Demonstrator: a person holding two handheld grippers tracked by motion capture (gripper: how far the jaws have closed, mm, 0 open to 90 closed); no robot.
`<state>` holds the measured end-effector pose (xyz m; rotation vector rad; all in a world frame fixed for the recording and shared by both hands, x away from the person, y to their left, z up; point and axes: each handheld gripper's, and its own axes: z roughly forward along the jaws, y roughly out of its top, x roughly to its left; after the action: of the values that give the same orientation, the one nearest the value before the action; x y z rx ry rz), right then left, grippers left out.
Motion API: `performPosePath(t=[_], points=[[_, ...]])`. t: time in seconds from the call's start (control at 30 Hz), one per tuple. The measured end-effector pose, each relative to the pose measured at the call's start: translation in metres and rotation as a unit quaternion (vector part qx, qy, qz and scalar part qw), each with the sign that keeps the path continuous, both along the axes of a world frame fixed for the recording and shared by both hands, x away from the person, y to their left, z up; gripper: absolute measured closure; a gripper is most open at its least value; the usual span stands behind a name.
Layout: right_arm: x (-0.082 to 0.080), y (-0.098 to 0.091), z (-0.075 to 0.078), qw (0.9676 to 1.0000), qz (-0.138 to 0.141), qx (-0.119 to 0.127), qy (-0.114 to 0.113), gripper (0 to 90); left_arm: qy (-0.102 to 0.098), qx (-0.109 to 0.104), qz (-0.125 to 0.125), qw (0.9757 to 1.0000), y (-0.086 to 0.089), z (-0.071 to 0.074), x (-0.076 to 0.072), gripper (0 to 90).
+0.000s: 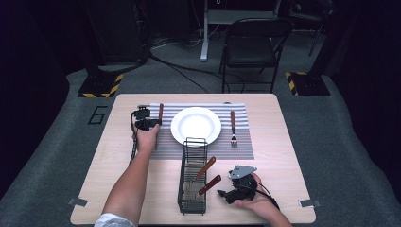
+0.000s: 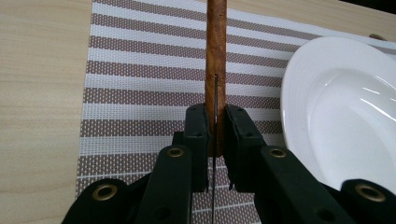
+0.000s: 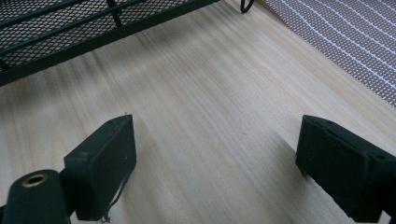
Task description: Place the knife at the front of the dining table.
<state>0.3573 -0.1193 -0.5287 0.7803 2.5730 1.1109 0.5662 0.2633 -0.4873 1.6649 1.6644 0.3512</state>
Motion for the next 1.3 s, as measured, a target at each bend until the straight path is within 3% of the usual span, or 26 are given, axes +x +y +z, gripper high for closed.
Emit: performPosePath(t=[0.1,0.37,0.63,0.8,1.13,1.3], points=[[0.000,0.000,0.000,1.0000,0.000,0.000,0.000,11.3,0.003,0.004,0.001,1.0000,-0.001,-0.002,0.001,80.1],[0.000,0.000,0.000,1.0000,0.000,0.000,0.001,11.3,0.008,-0.032,0.024,0.9992,0.001,-0.008,0.004,80.1],[0.000,0.000,0.000,1.0000,0.000,0.000,0.001,11.3,0.015,-0.019,0.019,0.9995,0.001,-0.011,0.006,80.1],[-0.001,0.001,0.000,1.0000,-0.004,0.003,0.002,11.3,0.028,-0.029,0.023,0.9989,0.005,-0.014,0.007,79.8],[-0.001,0.001,0.000,1.0000,-0.004,0.003,0.002,11.3,0.032,-0.026,0.023,0.9989,0.004,-0.018,0.008,78.3],[-0.001,0.001,0.000,1.0000,-0.004,0.003,0.002,11.3,0.025,-0.019,0.026,0.9992,0.009,-0.014,0.007,72.4]])
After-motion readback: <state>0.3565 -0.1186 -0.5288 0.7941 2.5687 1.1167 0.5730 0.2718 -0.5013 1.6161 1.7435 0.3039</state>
